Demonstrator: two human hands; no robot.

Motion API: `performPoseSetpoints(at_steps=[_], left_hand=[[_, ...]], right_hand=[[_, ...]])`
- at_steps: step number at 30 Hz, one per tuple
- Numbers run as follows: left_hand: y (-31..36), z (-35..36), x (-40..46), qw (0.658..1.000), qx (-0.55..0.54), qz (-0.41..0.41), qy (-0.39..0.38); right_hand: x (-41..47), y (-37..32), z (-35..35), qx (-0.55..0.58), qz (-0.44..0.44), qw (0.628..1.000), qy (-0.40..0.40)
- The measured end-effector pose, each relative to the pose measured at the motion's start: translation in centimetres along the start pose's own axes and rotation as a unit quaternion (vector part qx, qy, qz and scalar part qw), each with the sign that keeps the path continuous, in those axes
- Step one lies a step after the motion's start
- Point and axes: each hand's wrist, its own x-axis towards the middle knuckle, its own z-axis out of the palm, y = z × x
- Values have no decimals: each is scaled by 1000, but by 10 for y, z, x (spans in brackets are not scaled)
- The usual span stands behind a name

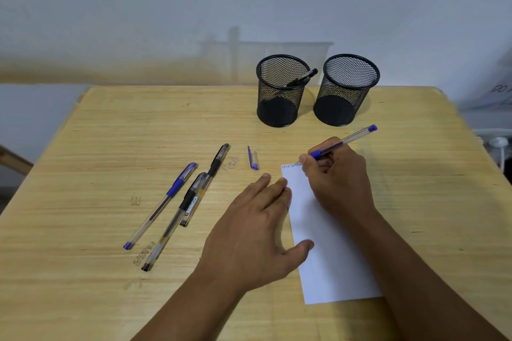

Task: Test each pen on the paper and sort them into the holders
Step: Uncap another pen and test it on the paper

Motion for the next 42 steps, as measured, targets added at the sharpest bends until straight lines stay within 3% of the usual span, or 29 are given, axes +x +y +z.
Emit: performPoseSetpoints(at_steps=[18, 42], left_hand=[[-1, 0, -1, 1000, -9, -4, 4], [-2, 0, -1, 1000, -21, -6, 13]], right_hand=[[-1, 0, -1, 10, 37, 999, 17], [-1, -2, -2, 6, 22, 1000, -6]])
